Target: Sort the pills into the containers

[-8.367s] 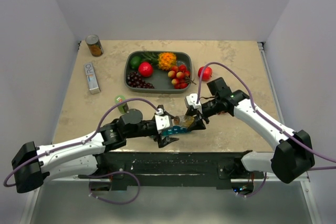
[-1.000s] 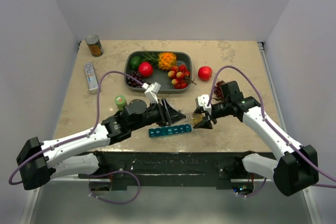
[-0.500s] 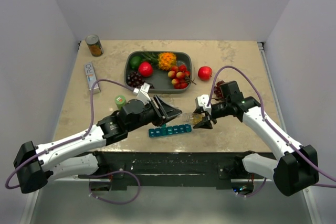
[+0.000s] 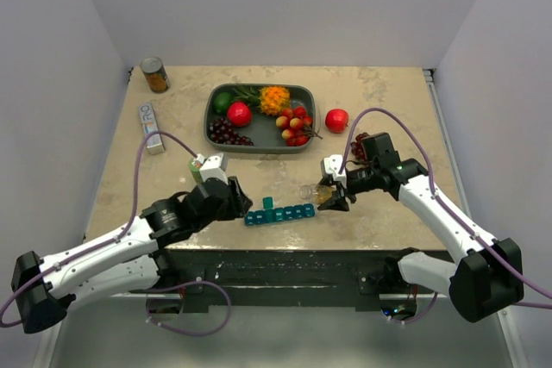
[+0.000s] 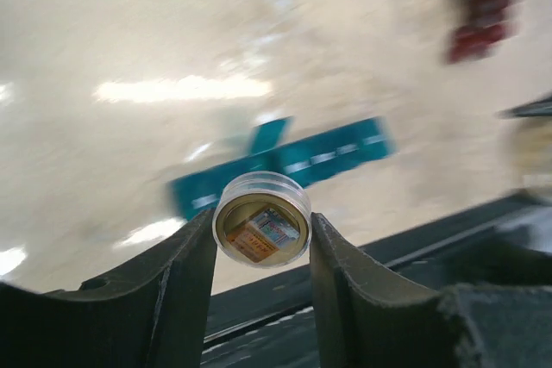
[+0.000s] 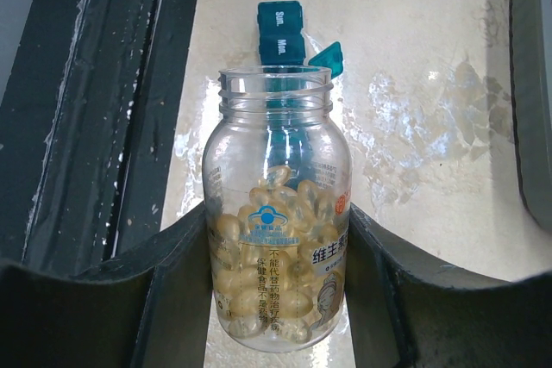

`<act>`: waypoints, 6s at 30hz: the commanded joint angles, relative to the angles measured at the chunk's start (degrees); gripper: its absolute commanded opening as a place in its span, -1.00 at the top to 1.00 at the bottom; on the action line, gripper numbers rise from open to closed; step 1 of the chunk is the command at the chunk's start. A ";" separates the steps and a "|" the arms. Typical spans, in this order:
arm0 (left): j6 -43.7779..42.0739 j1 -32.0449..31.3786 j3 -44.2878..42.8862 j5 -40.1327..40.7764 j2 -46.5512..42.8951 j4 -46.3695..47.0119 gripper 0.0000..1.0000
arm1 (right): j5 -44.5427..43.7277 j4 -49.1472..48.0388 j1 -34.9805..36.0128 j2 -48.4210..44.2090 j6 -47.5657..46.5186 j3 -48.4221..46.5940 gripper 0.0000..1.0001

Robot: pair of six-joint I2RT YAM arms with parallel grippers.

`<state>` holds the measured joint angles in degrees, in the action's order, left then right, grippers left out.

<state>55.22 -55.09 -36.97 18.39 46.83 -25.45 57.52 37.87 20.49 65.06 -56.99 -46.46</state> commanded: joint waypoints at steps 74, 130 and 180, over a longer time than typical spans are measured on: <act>-16.81 1.04 7.18 -15.96 -1.81 26.53 -0.69 | 2.43 -12.08 -8.18 -3.26 23.89 -7.59 1.00; -75.09 0.60 -3.28 -17.25 32.27 11.39 -0.80 | 8.14 -19.50 -9.59 -8.90 31.59 -1.88 1.00; -33.33 -1.95 -7.32 -9.96 21.92 14.21 -0.39 | -2.59 -10.46 -10.21 -4.15 18.77 -3.11 1.00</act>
<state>24.45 -57.08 -44.75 6.07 75.20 -9.02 54.54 24.82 10.44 60.03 -34.15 -47.92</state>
